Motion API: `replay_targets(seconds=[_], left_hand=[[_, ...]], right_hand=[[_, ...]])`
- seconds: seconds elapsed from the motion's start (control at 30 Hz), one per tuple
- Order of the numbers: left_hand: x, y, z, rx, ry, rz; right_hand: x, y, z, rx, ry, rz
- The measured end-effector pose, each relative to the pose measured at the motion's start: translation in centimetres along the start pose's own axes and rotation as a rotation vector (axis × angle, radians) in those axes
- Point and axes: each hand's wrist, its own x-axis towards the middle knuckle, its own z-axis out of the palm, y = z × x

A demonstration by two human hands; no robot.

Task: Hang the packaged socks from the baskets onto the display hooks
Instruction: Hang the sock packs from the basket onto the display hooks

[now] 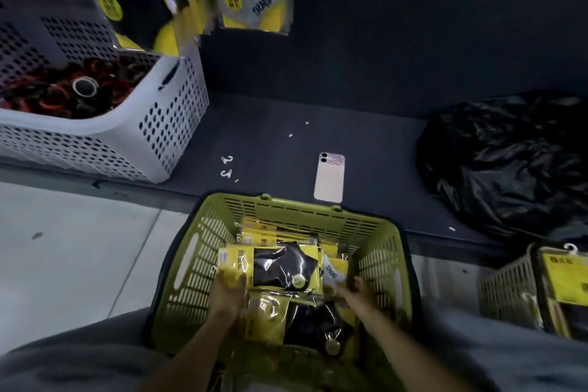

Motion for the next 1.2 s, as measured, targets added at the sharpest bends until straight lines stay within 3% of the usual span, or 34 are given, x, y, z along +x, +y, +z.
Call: replay_targets(seconds=[0.2,0.3,0.43,0.6,0.8,0.9,1.03,1.1,1.2], left_hand=[[1.5,-0.2,0.3,0.07,0.029,-0.053],[2.0,-0.6,0.5,-0.009,0.02,-0.089],[2.1,-0.5,1.1,-0.02,-0.139,-0.055],[0.9,-0.1,1.5,-0.208,-0.205,-0.151],[-1.3,3.2,1.9,-0.494,0.04,-0.275],[-3.9,6.7,1.8,-0.743,-0.028,-0.451],[-7.1,11.3,0.9,-1.068,-0.377,-0.146],[-8.4,13.8,0.1,-1.101,-0.423,0.011],[-10.2,17.7,-2.2,-1.06,-0.352,0.219]], right_hand=[[1.1,-1.1,1.1,0.006,-0.005,0.016],[1.2,-1.5,2.0,-0.021,-0.062,0.002],[0.6,-3.0,4.3,-0.107,-0.12,-0.108],[-1.2,-5.5,5.7,-0.045,-0.091,-0.243],[-4.5,-8.9,2.9,0.218,-0.009,-0.284],[-6.5,-10.2,0.6,0.421,0.002,-0.282],[-9.4,-11.8,-2.2,0.594,-0.053,-0.321],[-10.8,-12.9,-3.0,0.642,-0.119,-0.378],[-12.8,-14.9,-3.7,0.62,-0.127,-0.472]])
